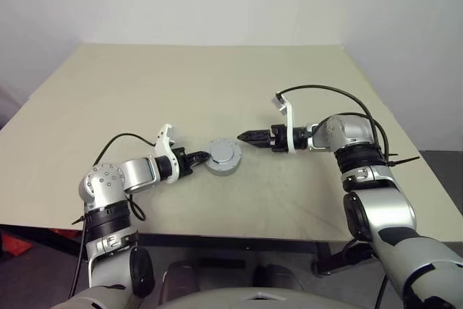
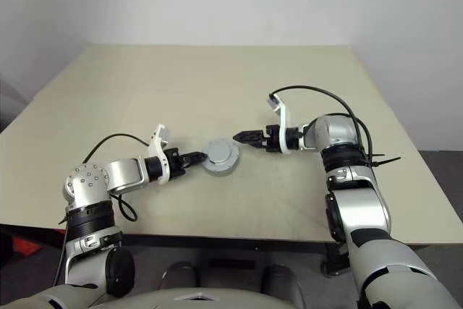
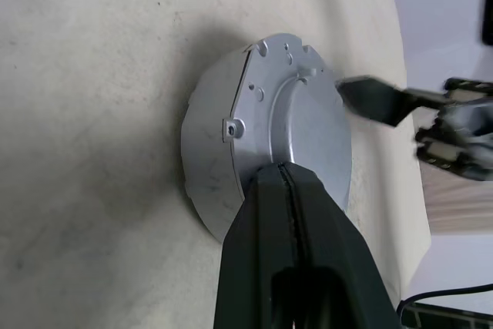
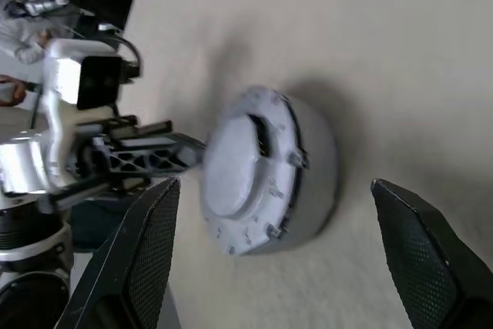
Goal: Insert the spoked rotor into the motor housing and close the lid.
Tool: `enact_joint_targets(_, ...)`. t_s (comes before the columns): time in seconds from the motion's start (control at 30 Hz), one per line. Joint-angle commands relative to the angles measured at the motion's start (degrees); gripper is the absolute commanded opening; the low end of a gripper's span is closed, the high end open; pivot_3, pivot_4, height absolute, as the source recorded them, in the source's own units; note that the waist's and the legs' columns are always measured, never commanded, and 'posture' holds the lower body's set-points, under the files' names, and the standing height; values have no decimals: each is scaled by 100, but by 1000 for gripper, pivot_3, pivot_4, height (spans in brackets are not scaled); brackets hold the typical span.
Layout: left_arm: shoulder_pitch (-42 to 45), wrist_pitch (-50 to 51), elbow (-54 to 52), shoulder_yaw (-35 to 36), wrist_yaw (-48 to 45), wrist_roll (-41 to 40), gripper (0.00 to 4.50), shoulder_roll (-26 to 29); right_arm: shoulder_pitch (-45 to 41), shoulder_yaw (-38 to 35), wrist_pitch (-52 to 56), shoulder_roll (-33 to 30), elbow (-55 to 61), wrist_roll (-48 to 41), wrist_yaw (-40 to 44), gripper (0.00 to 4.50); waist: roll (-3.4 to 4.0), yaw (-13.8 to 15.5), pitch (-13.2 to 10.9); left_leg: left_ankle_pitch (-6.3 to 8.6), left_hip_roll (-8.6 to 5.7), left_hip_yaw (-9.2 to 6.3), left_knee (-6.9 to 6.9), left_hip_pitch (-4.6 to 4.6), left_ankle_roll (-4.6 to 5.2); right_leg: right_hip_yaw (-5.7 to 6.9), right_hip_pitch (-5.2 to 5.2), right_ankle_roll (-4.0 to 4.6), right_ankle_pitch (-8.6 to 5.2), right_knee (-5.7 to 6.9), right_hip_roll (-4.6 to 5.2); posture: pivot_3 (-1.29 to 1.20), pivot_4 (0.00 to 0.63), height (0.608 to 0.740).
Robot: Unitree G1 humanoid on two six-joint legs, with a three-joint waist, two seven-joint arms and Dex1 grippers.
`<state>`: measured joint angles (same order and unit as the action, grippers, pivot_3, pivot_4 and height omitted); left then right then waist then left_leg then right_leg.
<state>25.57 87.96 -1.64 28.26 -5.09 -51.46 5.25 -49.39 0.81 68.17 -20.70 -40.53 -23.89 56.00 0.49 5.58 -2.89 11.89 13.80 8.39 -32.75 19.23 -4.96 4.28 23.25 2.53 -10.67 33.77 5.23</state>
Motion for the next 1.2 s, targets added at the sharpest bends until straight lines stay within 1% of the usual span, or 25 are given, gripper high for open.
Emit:
enact_joint_targets(0.03, -5, 5, -180, 13, -56, -21, 0, 16, 106, 136, -235, 27, -152, 102, 56, 4470, 1, 0, 0, 0, 0, 0, 0, 1, 0, 0, 0, 0, 0, 0, 0, 0, 0, 740)
enact_joint_targets(0.27, -61, 31, -265, 80, -38, -9, 0, 36, 320, 313, -345, 114, -259, 182, 182, 4470, -5, -7, 4, -2, 2, 0, -1, -13, -4, 0, -5, 1, 1, 6, -1, 0, 0, 740)
enact_joint_targets(0.5, -78, 20, -293, 88, -21, 11, 0, 27, 561, 362, -6, 355, 266, -3, 169, 4470, -15, -29, 14, -3, 5, 0, 0, -16, -5, 1, -6, 1, 1, 7, -3, 0, 0, 740)
enact_joint_targets(0.67, -74, 0, -299, 87, -4, 25, 0, 25, 579, 252, 118, 539, 426, -68, 15, 4470, -15, -42, 14, -3, 9, 0, 1, -21, -5, 1, -6, 1, 1, 8, -6, 0, 0, 740)
enact_joint_targets(0.93, -83, -6, -310, 114, 5, 30, 0, 42, 456, -88, 81, 768, 255, -102, -293, 4470, -15, -88, 14, -7, 9, 0, 1, -26, -11, 0, -6, 2, 1, 15, -6, 0, 0, 740)
enact_joint_targets(1.07, -36, -45, -280, 119, 28, 63, 0, 41, 473, -361, 402, 1152, 445, -301, -608, 4470, -15, -142, 14, -8, 9, 0, 1, -29, -14, 0, -6, 2, 1, 21, -6, 0, 0, 740)
enact_joint_targets(1.2, -35, -35, -304, 148, 28, 66, 0, 60, 570, -442, 687, 1281, 748, -431, -726, 4470, -15, -150, 14, -9, 9, -1, 1, -28, -16, 0, -6, 2, 1, 21, -6, 0, 0, 740)
